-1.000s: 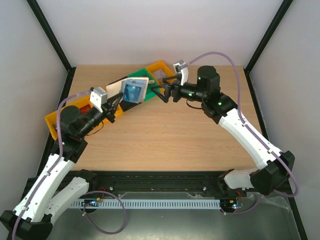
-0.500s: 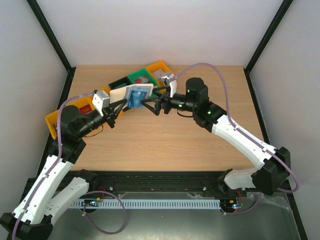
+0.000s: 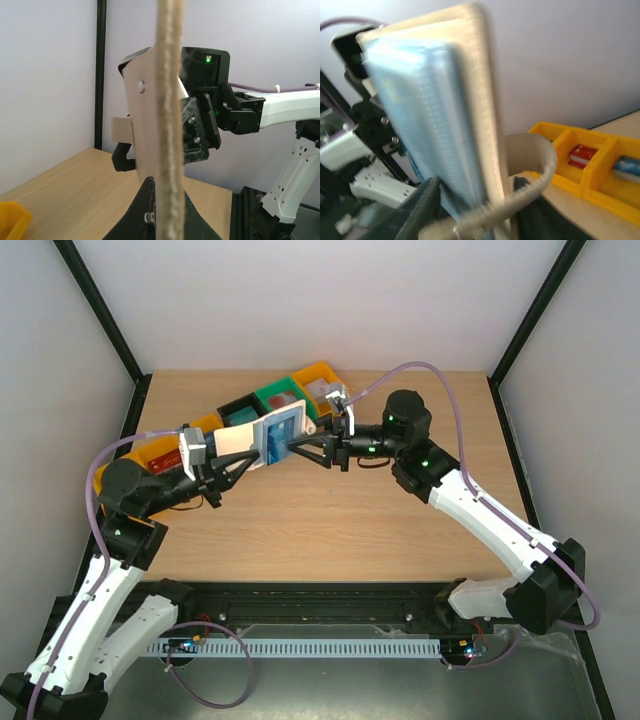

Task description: Take the credit cards out of the card holder

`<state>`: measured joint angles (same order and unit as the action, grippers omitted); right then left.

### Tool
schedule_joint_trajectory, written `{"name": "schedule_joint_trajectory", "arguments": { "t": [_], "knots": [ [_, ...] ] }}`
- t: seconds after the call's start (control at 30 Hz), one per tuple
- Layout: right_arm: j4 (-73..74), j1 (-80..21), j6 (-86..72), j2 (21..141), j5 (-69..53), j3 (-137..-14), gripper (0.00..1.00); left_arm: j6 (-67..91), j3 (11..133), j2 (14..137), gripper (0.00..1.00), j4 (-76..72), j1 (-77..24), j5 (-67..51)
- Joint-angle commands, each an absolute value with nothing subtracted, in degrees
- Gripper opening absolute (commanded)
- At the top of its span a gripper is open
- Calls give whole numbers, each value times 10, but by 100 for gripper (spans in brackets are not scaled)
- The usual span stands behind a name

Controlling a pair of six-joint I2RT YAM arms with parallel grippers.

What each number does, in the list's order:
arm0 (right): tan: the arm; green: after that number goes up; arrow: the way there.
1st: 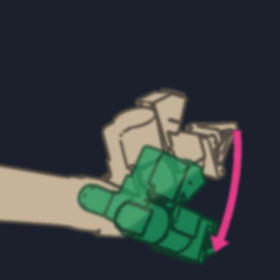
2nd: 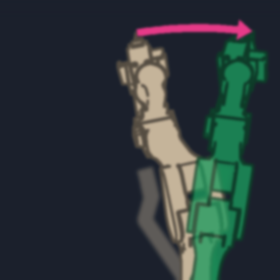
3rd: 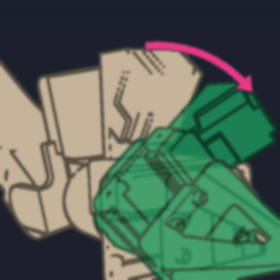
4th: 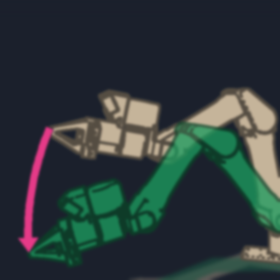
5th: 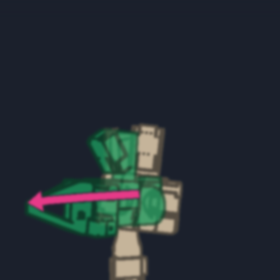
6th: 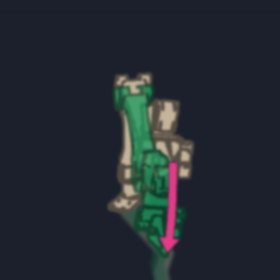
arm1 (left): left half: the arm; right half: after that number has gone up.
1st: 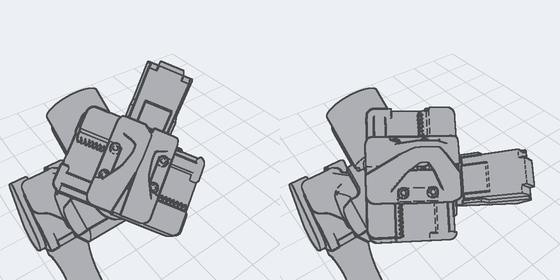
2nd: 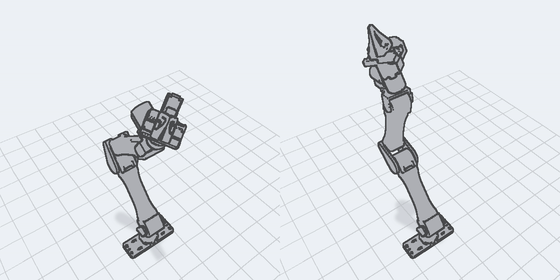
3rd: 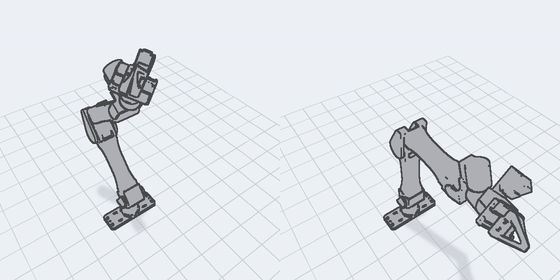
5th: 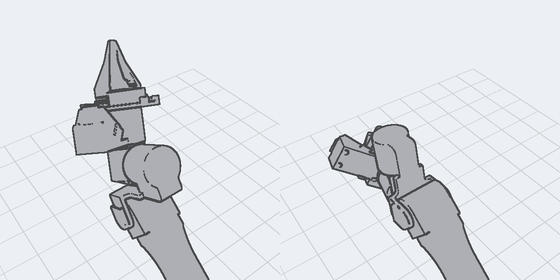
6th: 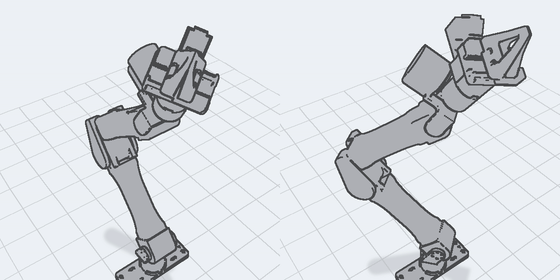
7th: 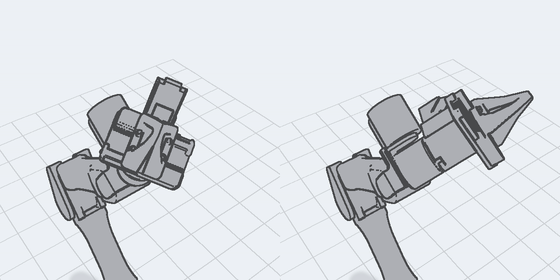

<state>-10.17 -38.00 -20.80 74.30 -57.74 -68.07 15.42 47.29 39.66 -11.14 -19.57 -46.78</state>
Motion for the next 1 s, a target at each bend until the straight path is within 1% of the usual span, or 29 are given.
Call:
{"name": "schedule_joint_trajectory", "arguments": {
  "t": [0.0, 0.03, 0.07, 0.13, 0.17, 0.23, 0.27, 0.37, 0.43, 0.5, 0.53, 0.57, 0.6, 0.63, 0.67, 0.7, 0.73, 0.8, 0.83, 0.97],
  "knots": [
    [-139, -381, -251, 749, -668, -713, 24, 187, 475, 399, 2, -154, -193, -491],
    [-139, -380, -254, 749, -669, -716, 10, 187, 475, 399, 3, -150, -193, -487],
    [-134, -381, -255, 748, -668, -718, 3, 188, 476, 397, 2, -146, -192, -481],
    [-131, -380, -257, 747, -664, -719, 2, 199, 476, 396, 3, -139, -187, -460],
    [-131, -379, -260, 746, -659, -719, 2, 213, 475, 396, 7, -136, -183, -436],
    [-123, -376, -262, 744, -634, -718, 2, 265, 470, 394, 46, -129, -167, -367],
    [-116, -374, -262, 743, -614, -716, 2, 294, 467, 393, 56, -128, -154, -323],
    [-72, -372, -263, 747, -527, -724, 2, 332, 457, 388, 75, -120, -115, -264],
    [8, -372, -255, 759, -414, -748, 2, 300, 457, 382, 81, -115, -97, -212],
    [119, -380, -235, 792, -275, -799, 2, 251, 455, 374, 82, -138, -82, -178],
    [169, -393, -219, 809, -208, -831, 2, 228, 452, 370, 80, -156, -74, -180],
    [215, -409, -208, 826, -151, -858, 2, 210, 448, 367, 73, -182, -71, -199],
    [248, -423, -197, 843, -108, -884, 2, 199, 445, 367, 63, -198, -71, -233],
    [268, -435, -191, 857, -81, -901, 2, 200, 441, 368, 48, -210, -77, -280],
    [284, -444, -188, 868, -72, -921, 2, 207, 437, 371, 42, -212, -92, -322],
    [284, -450, -185, 875, -81, -930, 2, 216, 434, 373, 40, -209, -116, -359],
    [277, -452, -186, 878, -96, -933, 2, 225, 430, 377, 41, -200, -140, -385],
    [244, -453, -184, 877, -157, -925, 2, 241, 423, 390, 46, -176, -178, -434],
    [219, -453, -183, 870, -203, -915, 2, 243, 423, 400, 47, -158, -190, -446],
    [99, -453, -199, 831, -344, -845, 2, 276, 439, 439, 43, -89, -186, -386]
  ]
}}
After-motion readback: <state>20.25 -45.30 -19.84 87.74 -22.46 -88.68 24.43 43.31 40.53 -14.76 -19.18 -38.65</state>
